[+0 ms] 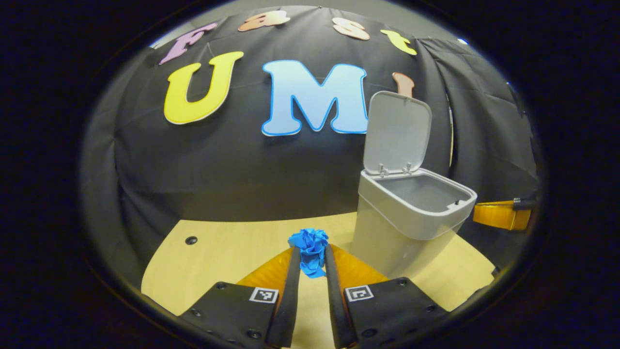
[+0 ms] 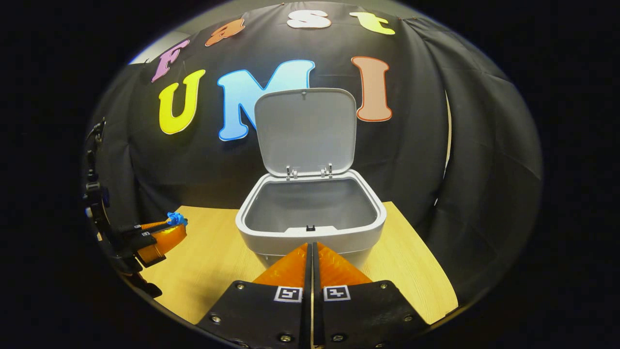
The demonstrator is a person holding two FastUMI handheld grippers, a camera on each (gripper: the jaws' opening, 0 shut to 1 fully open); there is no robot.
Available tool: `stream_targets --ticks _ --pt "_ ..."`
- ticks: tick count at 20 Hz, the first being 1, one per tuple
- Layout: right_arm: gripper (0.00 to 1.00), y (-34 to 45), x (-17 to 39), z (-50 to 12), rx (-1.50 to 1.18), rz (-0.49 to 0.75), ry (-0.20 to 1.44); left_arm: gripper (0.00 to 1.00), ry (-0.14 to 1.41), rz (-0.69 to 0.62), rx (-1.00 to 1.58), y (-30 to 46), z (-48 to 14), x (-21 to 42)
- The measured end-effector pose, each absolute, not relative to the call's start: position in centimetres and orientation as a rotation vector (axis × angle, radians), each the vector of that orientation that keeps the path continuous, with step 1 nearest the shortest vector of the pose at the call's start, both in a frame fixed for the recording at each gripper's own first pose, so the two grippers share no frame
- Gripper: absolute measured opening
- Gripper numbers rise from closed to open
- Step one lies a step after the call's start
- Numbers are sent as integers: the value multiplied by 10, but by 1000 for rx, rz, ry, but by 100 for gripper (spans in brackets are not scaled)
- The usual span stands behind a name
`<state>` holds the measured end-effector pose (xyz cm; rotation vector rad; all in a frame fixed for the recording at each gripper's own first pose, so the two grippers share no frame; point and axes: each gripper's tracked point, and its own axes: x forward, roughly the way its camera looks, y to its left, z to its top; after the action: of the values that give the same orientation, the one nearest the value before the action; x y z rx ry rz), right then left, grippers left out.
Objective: Press the lid of the desktop garbage bin to open it, pick up the crumpled paper on the desktop and throw it into the bin, then pick up the pop can on the desktop and drop it into the bin, and finally close the garbage bin lid.
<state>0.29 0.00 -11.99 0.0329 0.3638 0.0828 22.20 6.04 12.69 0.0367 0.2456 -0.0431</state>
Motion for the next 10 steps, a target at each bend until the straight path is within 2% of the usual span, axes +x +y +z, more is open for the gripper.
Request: stream_targets --ticks 5,10 --pt "2 -7 0 -128 34 73 384 36 209 -101 46 28 150 233" --pt "2 -13 0 -131 46 56 391 39 129 -162 46 -2 196 242"
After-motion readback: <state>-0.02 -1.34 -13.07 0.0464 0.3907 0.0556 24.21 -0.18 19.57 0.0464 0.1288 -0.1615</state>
